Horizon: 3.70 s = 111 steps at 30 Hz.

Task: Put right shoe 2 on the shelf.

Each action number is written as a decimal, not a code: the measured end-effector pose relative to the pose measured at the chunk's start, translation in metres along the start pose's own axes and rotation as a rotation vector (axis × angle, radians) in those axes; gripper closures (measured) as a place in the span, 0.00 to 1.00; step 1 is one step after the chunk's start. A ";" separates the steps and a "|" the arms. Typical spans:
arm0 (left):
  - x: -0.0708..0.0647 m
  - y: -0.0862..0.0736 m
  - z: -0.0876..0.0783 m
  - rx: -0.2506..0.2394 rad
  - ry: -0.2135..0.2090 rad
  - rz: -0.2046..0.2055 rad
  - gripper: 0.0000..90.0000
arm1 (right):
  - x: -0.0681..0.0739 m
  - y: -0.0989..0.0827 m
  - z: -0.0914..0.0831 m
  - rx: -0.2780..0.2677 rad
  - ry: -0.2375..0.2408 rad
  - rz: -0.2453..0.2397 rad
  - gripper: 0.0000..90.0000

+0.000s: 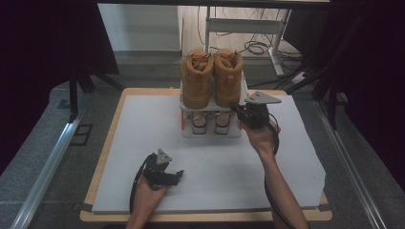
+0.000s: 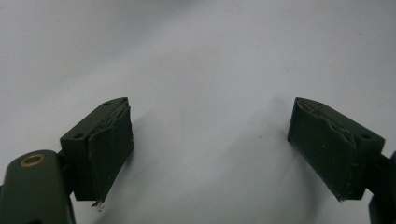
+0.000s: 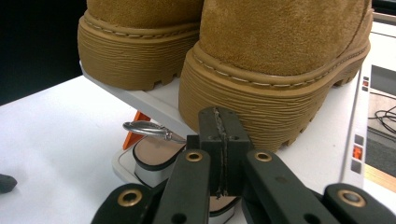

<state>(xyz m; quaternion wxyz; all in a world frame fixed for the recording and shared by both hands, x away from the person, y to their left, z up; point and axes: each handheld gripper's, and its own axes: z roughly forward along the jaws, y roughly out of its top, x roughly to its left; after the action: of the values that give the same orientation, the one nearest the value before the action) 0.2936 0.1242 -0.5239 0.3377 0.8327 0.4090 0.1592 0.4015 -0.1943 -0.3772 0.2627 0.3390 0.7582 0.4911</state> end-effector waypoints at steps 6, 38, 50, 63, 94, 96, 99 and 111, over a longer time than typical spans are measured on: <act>0.000 0.000 0.000 0.000 0.000 -0.003 0.16 | 0.000 0.003 0.007 0.007 -0.002 -0.004 1.00; -0.001 0.000 0.000 -0.005 0.001 -0.006 0.16 | 0.001 -0.003 -0.020 -0.014 0.013 -0.017 0.40; -0.001 0.000 0.000 -0.009 0.001 -0.008 0.16 | 0.000 -0.014 -0.030 0.008 -0.002 -0.015 0.26; -0.001 0.000 0.000 -0.006 0.001 -0.005 0.16 | 0.000 -0.023 -0.038 0.031 -0.006 -0.021 0.16; -0.001 0.000 0.000 -0.008 0.004 -0.004 0.16 | -0.009 -0.062 -0.077 0.059 -0.005 0.029 0.13; -0.001 0.000 0.000 -0.006 0.004 -0.002 0.16 | -0.010 -0.065 -0.079 0.058 -0.009 0.032 0.13; -0.001 0.000 0.000 -0.007 0.004 -0.001 0.16 | -0.012 -0.070 -0.083 0.063 -0.013 0.036 0.12; -0.001 0.000 0.000 -0.007 0.005 -0.001 0.16 | -0.012 -0.084 -0.093 0.094 -0.024 0.033 0.02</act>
<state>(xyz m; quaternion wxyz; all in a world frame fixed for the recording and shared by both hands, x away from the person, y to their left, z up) 0.2930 0.1235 -0.5241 0.3396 0.8310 0.4095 0.1624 0.3198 -0.2808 -0.4191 0.2475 0.3694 0.7716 0.4549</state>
